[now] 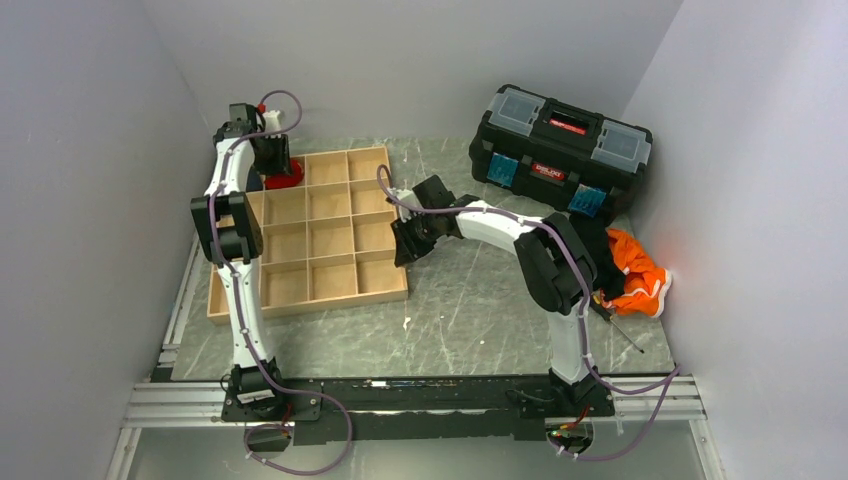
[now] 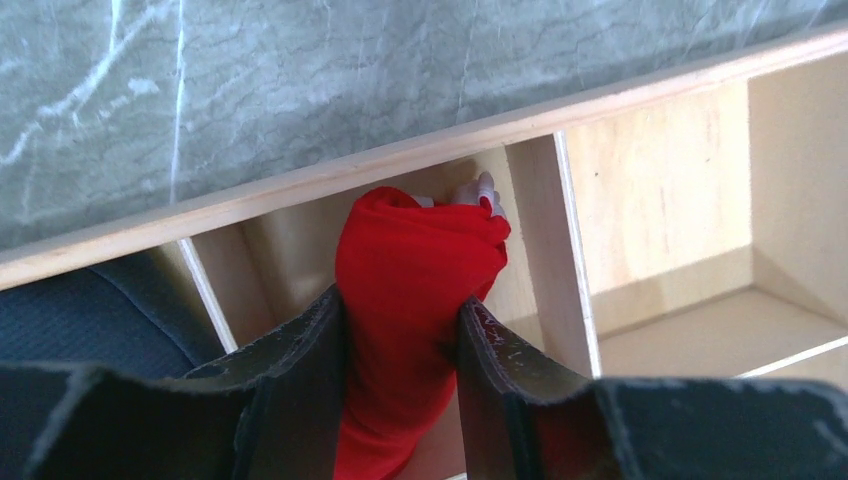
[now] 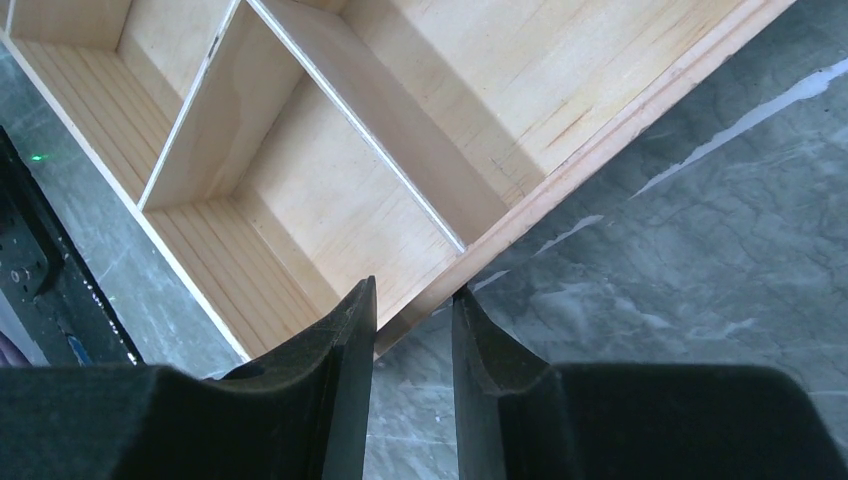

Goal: Roll the underwear
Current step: Place the underwear in the storage box.

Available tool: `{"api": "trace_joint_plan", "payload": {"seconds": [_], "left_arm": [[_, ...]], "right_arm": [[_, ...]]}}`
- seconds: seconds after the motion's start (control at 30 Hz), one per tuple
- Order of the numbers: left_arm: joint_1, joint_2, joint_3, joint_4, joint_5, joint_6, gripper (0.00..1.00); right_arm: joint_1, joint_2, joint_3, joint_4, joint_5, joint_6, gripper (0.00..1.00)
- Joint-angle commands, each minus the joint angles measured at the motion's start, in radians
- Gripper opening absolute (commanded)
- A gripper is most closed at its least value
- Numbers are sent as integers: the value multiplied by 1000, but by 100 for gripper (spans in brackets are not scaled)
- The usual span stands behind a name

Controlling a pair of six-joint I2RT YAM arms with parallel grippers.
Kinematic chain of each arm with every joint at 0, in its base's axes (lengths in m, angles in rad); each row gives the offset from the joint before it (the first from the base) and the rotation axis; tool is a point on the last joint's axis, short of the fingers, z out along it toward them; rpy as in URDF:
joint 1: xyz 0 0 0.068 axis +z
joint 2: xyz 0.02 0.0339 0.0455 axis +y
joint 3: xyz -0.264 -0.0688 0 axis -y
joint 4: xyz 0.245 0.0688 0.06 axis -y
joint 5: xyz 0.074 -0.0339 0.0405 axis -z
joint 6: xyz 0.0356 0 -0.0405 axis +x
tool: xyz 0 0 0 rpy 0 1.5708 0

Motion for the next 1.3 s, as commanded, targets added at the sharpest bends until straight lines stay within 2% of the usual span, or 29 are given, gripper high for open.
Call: {"api": "trace_joint_plan", "payload": {"seconds": [0.0,0.4,0.87,1.27], "left_arm": [[0,34,-4,-48,118,-187,34],[7,47,-6,33,171,-394,22],[49,-51,-176,122,62,-411,32],[81,-68,-183,122,-11,-364,42]], "right_arm": [[77,67,-46,-17,-67,-47,0],[76,90,-34,-23,-75,-46,0],[78,82,-25,-34,-76,-55,0],[77,87,-13,-44,-73,-63,0]]}}
